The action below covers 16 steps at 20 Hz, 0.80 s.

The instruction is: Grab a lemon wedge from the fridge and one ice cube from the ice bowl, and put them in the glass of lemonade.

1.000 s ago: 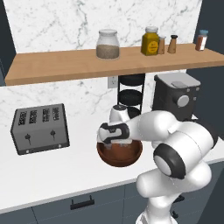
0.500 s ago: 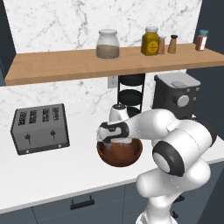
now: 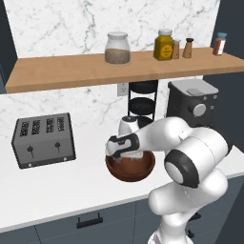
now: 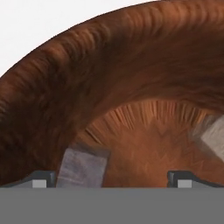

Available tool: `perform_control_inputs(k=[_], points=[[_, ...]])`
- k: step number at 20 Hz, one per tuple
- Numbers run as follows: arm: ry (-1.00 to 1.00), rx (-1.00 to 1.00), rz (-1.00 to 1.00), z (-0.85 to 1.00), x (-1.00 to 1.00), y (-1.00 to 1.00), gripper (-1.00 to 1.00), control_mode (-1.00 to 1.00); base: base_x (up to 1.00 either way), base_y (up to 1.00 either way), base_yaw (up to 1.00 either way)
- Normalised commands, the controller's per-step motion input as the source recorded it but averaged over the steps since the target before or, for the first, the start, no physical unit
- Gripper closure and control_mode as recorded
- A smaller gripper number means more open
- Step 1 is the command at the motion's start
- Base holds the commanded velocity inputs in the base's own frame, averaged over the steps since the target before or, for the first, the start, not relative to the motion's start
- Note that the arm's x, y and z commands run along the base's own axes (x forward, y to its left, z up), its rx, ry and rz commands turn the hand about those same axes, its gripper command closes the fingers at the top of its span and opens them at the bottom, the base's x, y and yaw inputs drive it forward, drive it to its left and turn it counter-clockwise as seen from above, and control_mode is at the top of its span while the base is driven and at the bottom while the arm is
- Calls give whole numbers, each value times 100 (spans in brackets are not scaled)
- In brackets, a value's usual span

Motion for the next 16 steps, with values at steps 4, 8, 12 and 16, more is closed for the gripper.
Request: perform_control_inputs(k=[4,8,12,16], points=[[0,0,-1,-11,0,0,-100,-100,0,0,0],[-1,0,-2,0,0,-19,-100,-100,0,0,0],[-1,5,-2,0,0,-37,-100,-100,0,0,0],[0,4,-2,-2,0,-44,-100,-100,0,0,0]])
